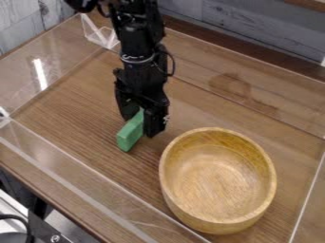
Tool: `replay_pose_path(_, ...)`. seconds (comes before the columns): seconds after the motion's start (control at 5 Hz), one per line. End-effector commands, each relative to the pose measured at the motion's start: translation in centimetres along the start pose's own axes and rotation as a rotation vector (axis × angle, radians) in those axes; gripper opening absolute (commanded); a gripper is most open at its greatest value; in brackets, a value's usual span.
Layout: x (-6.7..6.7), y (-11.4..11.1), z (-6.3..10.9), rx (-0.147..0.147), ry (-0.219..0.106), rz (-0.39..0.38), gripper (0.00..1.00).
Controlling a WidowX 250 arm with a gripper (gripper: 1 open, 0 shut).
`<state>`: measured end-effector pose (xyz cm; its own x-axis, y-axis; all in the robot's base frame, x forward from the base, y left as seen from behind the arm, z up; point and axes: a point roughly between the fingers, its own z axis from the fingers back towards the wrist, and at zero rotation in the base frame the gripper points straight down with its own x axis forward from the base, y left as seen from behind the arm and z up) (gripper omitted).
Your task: Put the green block in the brown bowl
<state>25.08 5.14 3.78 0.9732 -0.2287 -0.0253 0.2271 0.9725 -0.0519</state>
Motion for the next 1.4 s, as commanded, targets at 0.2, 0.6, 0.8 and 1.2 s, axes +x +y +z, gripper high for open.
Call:
replay_pose_path(0.2, 0.51, 0.47, 0.56, 0.007, -0.035, 0.008, 1.0)
replay_pose_path(0.6, 0.68, 0.5, 0.44, -0.001, -0.037, 0.012, 1.0)
replay_pose_path(0.8, 0.76, 0.51, 0.36, -0.005, -0.038, 0.014, 1.0)
replay_pose_path(1.2, 0.71, 0.5, 0.19, -0.017, -0.033, 0.02, 0.0)
